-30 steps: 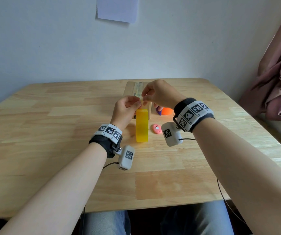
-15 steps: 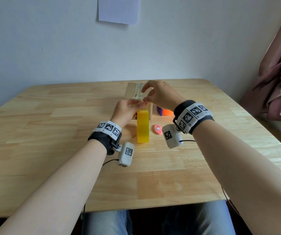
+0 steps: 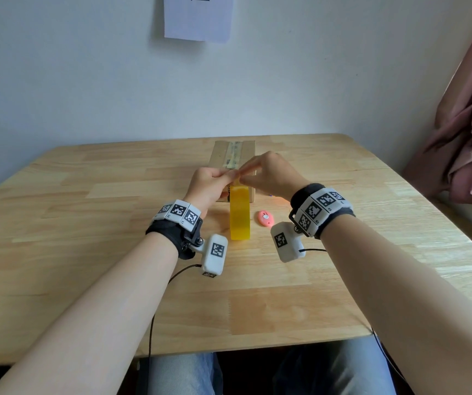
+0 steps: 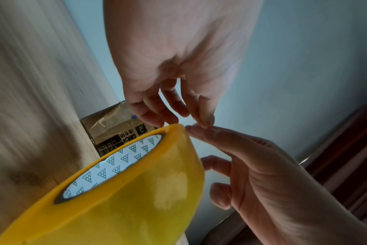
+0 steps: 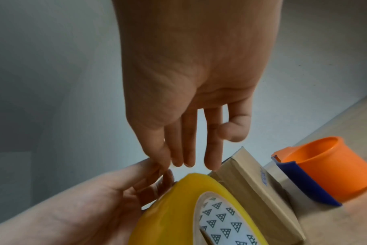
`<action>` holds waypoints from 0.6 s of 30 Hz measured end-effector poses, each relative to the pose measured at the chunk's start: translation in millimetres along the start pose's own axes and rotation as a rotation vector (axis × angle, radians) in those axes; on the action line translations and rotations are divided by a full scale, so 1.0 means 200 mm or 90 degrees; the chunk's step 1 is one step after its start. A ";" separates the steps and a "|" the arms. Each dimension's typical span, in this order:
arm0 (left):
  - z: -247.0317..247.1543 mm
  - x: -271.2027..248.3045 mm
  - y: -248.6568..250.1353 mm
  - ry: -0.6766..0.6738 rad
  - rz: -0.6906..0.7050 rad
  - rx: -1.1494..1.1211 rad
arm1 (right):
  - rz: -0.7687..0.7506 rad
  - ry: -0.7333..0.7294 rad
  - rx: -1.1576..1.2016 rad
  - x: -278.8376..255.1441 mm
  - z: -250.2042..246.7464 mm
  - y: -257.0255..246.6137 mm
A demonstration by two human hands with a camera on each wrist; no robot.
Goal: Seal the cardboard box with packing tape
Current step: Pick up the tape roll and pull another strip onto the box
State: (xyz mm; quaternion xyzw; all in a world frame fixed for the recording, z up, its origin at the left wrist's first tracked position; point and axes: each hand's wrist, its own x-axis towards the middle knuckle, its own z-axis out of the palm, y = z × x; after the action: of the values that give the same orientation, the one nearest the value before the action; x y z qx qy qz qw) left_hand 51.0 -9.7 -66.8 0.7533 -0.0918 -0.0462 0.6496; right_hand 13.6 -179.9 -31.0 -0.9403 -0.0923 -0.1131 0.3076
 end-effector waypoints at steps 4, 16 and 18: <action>-0.01 -0.01 0.01 0.002 0.009 0.011 | -0.004 0.003 0.046 -0.01 0.02 0.00; -0.12 0.01 0.06 0.114 0.056 0.071 | 0.115 0.038 0.170 -0.01 0.02 0.03; -0.14 0.01 0.06 0.071 0.004 0.026 | 0.118 0.026 0.194 -0.02 0.01 0.04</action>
State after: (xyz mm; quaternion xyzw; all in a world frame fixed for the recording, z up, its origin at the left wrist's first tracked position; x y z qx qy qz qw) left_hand 58.1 14.4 -51.1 0.7674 -0.0592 -0.0002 0.6384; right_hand 12.9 -185.1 -38.6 -0.8847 -0.0153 -0.0877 0.4575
